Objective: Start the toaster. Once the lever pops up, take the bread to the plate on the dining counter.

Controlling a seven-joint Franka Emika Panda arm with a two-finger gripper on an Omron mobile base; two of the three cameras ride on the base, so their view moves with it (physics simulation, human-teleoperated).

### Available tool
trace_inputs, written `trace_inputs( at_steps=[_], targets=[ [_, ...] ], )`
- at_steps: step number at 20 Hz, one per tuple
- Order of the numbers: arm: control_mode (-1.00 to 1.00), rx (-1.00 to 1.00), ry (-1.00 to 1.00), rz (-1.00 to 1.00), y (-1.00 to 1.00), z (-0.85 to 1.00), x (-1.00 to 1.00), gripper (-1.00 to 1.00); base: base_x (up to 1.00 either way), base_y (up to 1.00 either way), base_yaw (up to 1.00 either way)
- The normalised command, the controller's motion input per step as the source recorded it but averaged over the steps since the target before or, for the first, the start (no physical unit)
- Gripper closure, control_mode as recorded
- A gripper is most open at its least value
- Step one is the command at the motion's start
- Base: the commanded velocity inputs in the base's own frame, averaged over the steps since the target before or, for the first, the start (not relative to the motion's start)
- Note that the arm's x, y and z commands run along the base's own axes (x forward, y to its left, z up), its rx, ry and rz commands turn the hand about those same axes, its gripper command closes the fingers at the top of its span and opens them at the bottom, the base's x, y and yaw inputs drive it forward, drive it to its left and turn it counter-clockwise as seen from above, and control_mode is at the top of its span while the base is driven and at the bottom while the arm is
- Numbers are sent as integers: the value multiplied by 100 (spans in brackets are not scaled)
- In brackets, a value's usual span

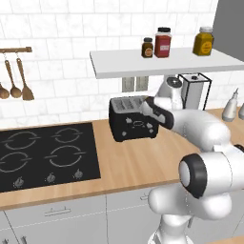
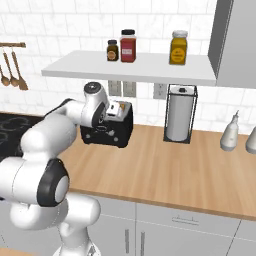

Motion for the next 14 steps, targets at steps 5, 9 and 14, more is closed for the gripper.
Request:
trace_inputs(
  at_steps=[5, 9, 14],
  targets=[
    [-100, 2, -1, 0, -1, 61, -56, 100, 0, 0, 0],
    [-100, 0, 0, 0, -11, 38, -16, 100, 0, 0, 0],
    [-100, 0, 4, 0, -24, 9, 1, 100, 0, 0, 0]
  ],
)
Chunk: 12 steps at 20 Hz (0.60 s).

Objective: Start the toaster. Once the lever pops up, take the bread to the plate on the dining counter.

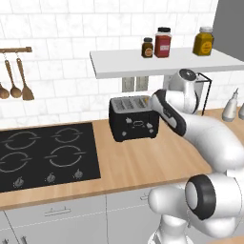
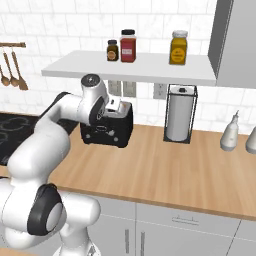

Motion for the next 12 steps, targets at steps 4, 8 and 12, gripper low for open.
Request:
trace_inputs(
  at_steps=[4, 8, 12],
  targets=[
    [-100, 0, 11, 0, -21, 0, 14, 100, 0, 0, 0],
    [-100, 0, 4, 0, -18, 1, 28, 100, 0, 0, 0],
    [-100, 0, 8, 0, -10, 15, 36, 100, 0, 0, 0]
  ],
)
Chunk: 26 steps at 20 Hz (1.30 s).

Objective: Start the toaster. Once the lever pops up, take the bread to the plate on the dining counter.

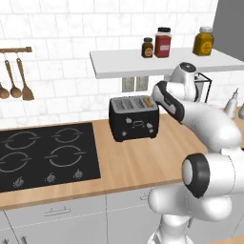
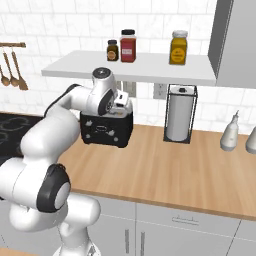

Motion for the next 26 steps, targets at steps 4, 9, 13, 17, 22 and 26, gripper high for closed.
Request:
trace_inputs(
  at_steps=[4, 9, 13, 17, 22, 26],
  targets=[
    [-100, 0, 1, 0, 2, -3, 23, 100, 0, 0, 0],
    [-100, 0, -14, 0, 12, -18, 22, 100, 0, 0, 0],
    [-100, 0, -13, 0, 0, -26, 8, -100, 0, 0, 0],
    [-100, 0, -3, 0, 0, -3, 25, -100, 0, 0, 0],
    [-100, 0, 0, 0, 0, 0, 29, -100, 0, 0, 0],
    [-100, 0, -3, 0, 0, 0, 29, -100, 0, 0, 0]
  ],
)
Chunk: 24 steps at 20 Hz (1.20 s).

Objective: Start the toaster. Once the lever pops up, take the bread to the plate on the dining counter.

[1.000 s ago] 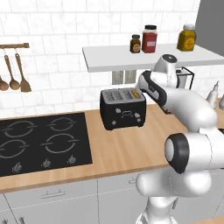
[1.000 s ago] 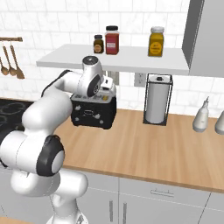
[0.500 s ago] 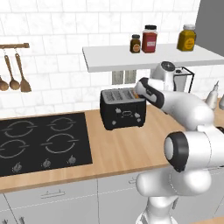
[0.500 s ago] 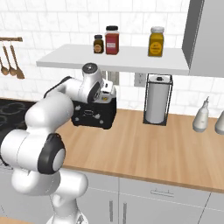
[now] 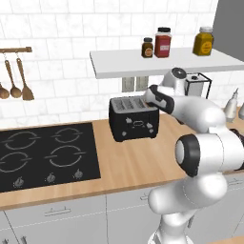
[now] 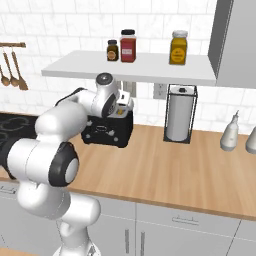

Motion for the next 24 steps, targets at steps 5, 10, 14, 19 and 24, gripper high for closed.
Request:
trace_inputs(
  at_steps=[5, 10, 14, 19, 24],
  targets=[
    [-100, 0, -1, 0, 0, 0, 25, -100, 0, 0, 0],
    [-100, 0, 0, 0, 1, -2, 3, -100, 0, 0, 0],
    [-100, 0, 0, 0, 0, 0, 0, -100, 0, 0, 0],
    [-100, 0, 0, 0, 0, 0, 0, -100, 0, 0, 0],
    [-100, 0, 0, 0, 0, 0, 0, -100, 0, 0, 0]
  ],
)
